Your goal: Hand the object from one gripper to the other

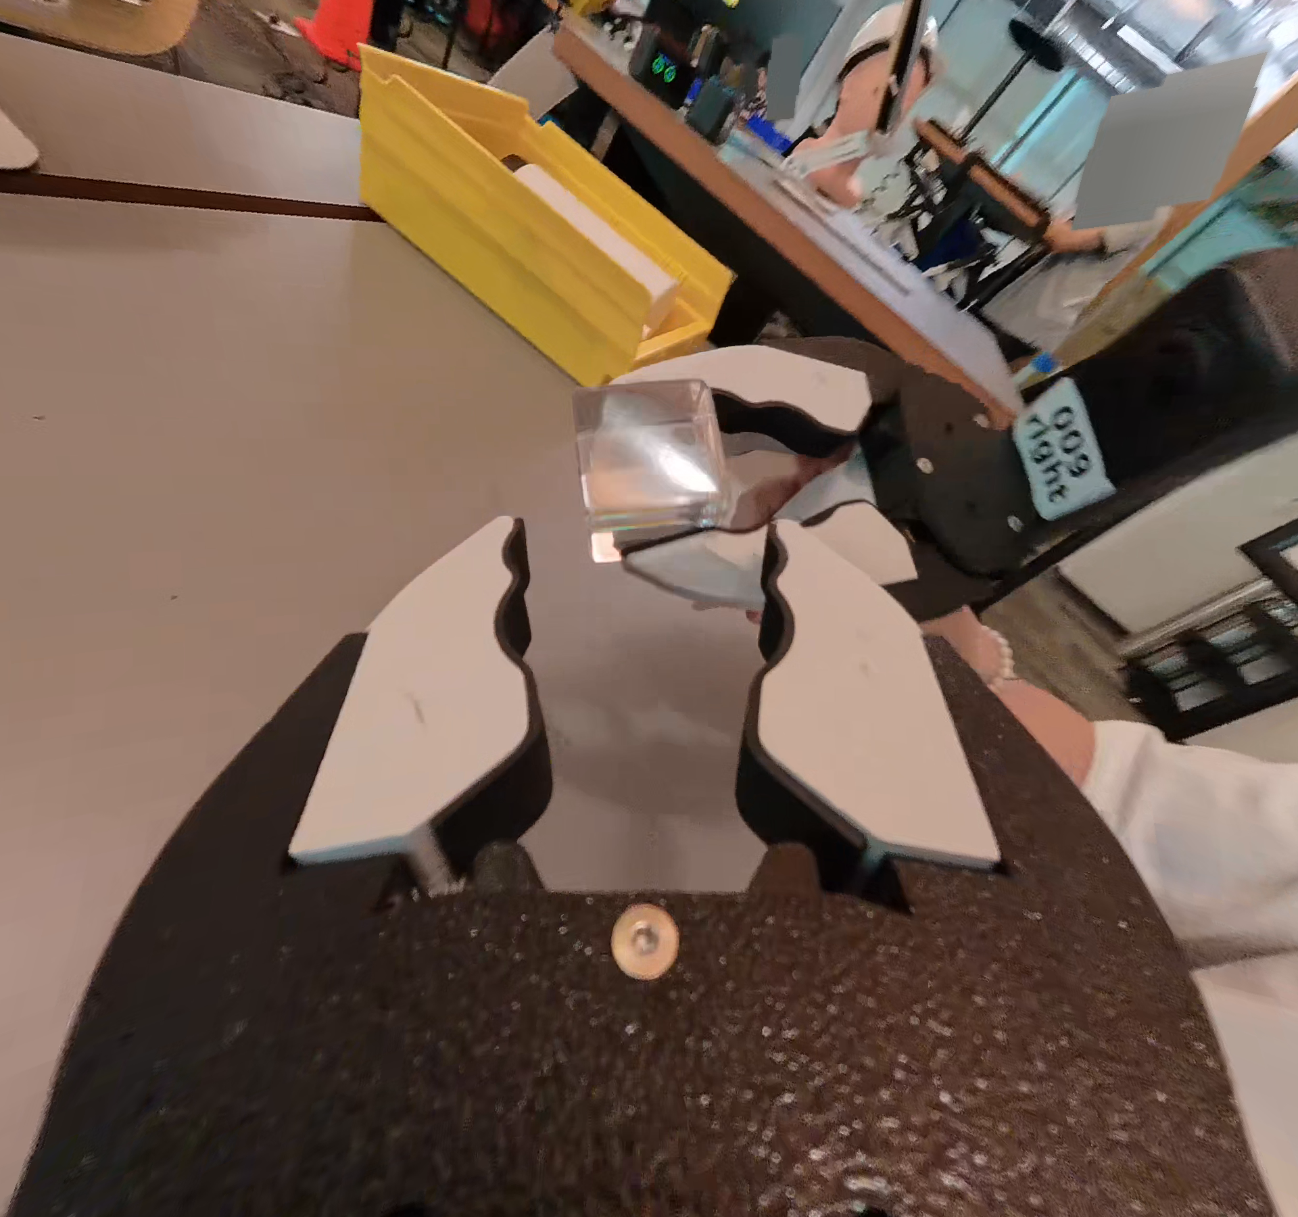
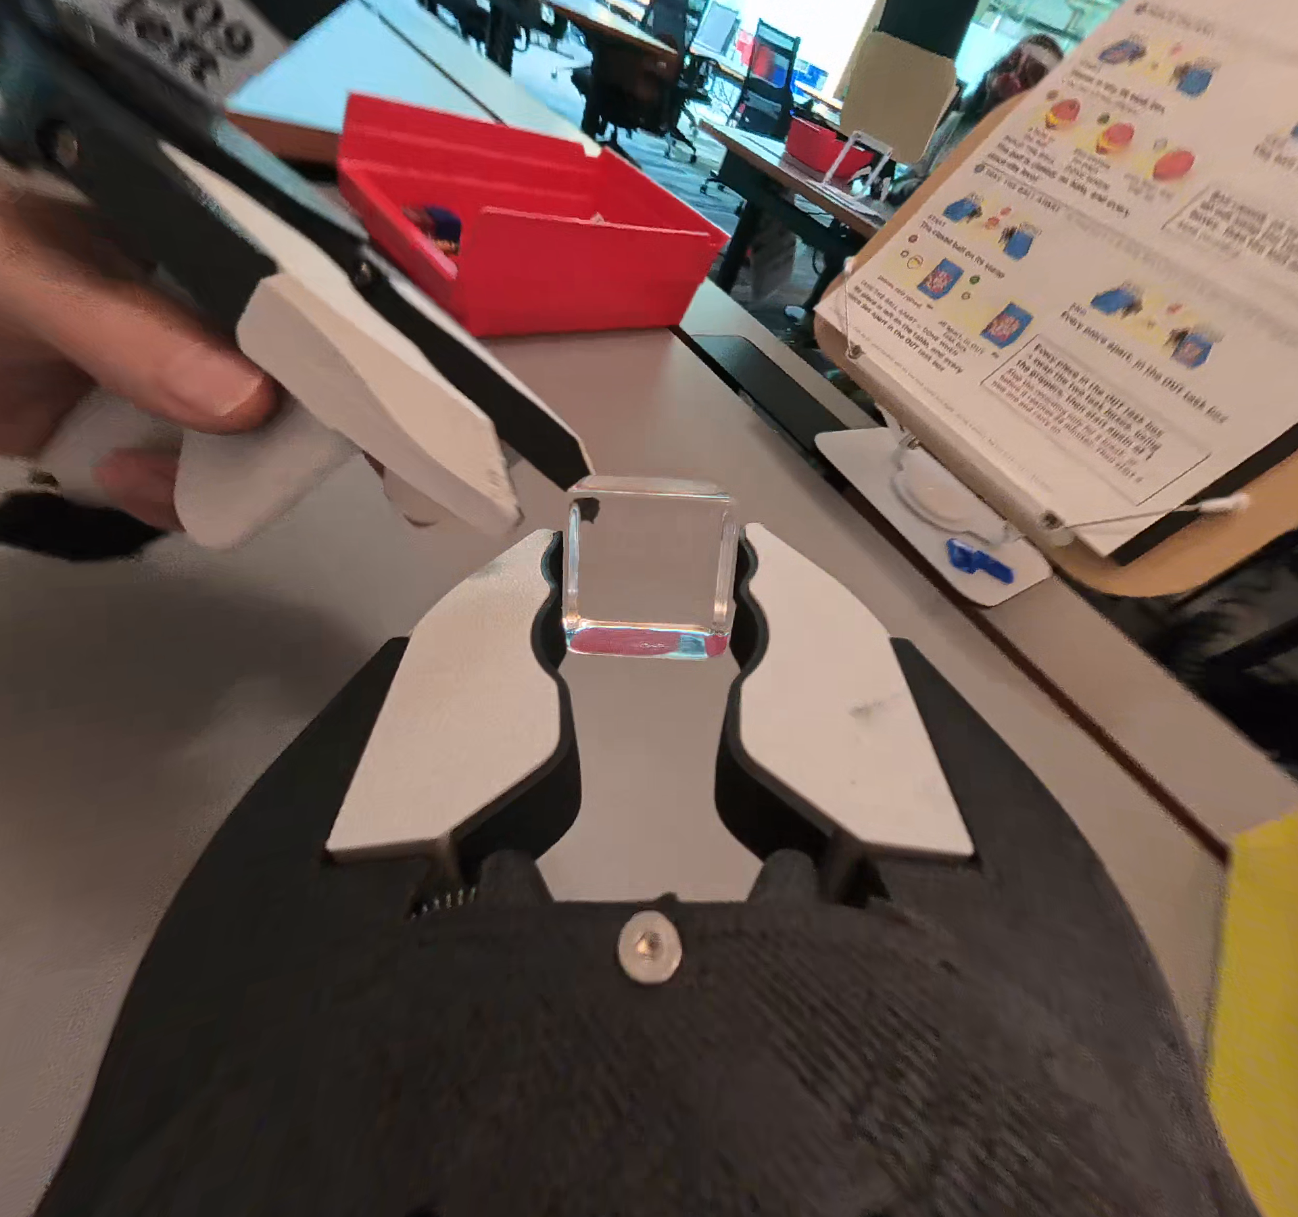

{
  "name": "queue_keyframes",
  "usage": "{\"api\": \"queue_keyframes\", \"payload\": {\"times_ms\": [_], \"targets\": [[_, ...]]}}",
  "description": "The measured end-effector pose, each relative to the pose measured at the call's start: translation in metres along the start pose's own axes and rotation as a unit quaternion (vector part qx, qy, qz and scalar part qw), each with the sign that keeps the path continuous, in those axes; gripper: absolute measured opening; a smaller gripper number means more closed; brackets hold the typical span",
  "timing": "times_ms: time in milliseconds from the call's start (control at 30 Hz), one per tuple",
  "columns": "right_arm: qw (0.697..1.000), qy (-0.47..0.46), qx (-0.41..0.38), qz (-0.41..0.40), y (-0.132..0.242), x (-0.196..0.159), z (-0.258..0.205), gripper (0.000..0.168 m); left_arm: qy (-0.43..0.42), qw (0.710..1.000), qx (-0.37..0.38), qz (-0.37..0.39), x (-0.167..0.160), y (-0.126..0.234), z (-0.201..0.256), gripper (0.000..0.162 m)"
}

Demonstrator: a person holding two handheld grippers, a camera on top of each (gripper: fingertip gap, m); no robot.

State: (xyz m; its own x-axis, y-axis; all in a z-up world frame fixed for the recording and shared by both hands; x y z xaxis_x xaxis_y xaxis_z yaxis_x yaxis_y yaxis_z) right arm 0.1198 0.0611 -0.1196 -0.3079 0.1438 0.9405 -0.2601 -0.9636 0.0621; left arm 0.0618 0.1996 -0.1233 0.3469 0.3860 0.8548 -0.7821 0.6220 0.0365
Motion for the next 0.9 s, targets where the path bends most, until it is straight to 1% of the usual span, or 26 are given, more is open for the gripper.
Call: {"api": "queue_keyframes", "payload": {"times_ms": [100, 167, 200, 300, 367, 400, 500, 567, 633, 667, 733, 767, 833, 867, 900], "targets": [[0.996, 0.083, -0.006, -0.018, -0.006, 0.000, -0.014, 0.045, -0.014, 1.000, 0.019, -0.018, -0.004, -0.002, 0.001, 0.060], [0.990, 0.135, -0.007, -0.026, -0.008, 0.000, -0.023, 0.045, -0.017, 0.999, 0.025, -0.033, -0.008, -0.004, 0.000, 0.052], [0.988, 0.153, -0.006, -0.030, -0.010, 0.001, -0.027, 0.045, -0.022, 0.999, 0.028, -0.038, -0.010, -0.005, -0.002, 0.044], [0.984, 0.174, -0.023, -0.028, -0.010, 0.001, -0.029, 0.045, -0.055, 0.998, 0.016, -0.020, -0.012, -0.006, -0.003, 0.044], [0.986, 0.163, -0.015, -0.016, -0.008, -0.001, -0.028, 0.045, -0.051, 0.999, -0.001, -0.014, -0.013, -0.007, -0.005, 0.044], [0.989, 0.144, 0.001, -0.017, -0.006, -0.001, -0.027, 0.053, -0.052, 0.999, -0.005, -0.012, -0.013, -0.007, -0.007, 0.044], [0.998, 0.038, 0.036, -0.019, 0.000, 0.000, -0.013, 0.076, -0.074, 0.997, 0.001, -0.001, -0.009, -0.003, -0.011, 0.044], [0.998, -0.044, 0.051, 0.012, 0.006, 0.003, -0.003, 0.085, -0.072, 0.997, -0.008, 0.008, -0.004, 0.001, -0.013, 0.044], [0.982, -0.161, 0.086, 0.053, 0.010, 0.003, 0.006, 0.086, -0.067, 0.996, -0.049, 0.031, 0.000, 0.004, -0.015, 0.044], [0.966, -0.226, 0.107, 0.071, 0.012, 0.003, 0.009, 0.085, -0.071, 0.993, -0.077, 0.045, 0.002, 0.006, -0.015, 0.044], [0.921, -0.347, 0.149, 0.096, 0.012, -0.001, 0.015, 0.081, -0.100, 0.984, -0.127, 0.071, 0.005, 0.010, -0.014, 0.044], [0.898, -0.393, 0.163, 0.110, 0.012, -0.003, 0.017, 0.076, -0.119, 0.979, -0.148, 0.078, 0.005, 0.012, -0.013, 0.044], [0.865, -0.446, 0.180, 0.143, 0.011, -0.004, 0.020, 0.069, -0.157, 0.966, -0.186, 0.085, 0.004, 0.015, -0.009, 0.044], [0.860, -0.449, 0.185, 0.155, 0.011, -0.003, 0.019, 0.064, -0.165, 0.963, -0.197, 0.082, 0.002, 0.015, -0.008, 0.044], [0.865, -0.437, 0.189, 0.159, 0.011, -0.002, 0.018, 0.062, -0.164, 0.963, -0.201, 0.076, 0.001, 0.014, -0.008, 0.044]]}}
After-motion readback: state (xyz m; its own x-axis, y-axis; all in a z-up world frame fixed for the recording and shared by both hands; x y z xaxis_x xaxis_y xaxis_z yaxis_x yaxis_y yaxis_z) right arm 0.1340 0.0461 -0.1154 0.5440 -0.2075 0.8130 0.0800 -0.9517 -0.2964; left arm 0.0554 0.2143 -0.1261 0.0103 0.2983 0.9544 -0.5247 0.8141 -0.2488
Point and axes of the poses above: each gripper's, where its closed fingertips meet, y back along the fingers, x out of its top, z = x × y across the jaws, the point moved 9 cm from there along y, back along the fingers, and after that the axes turned 10 degrees about z, right-handed, at the moved point
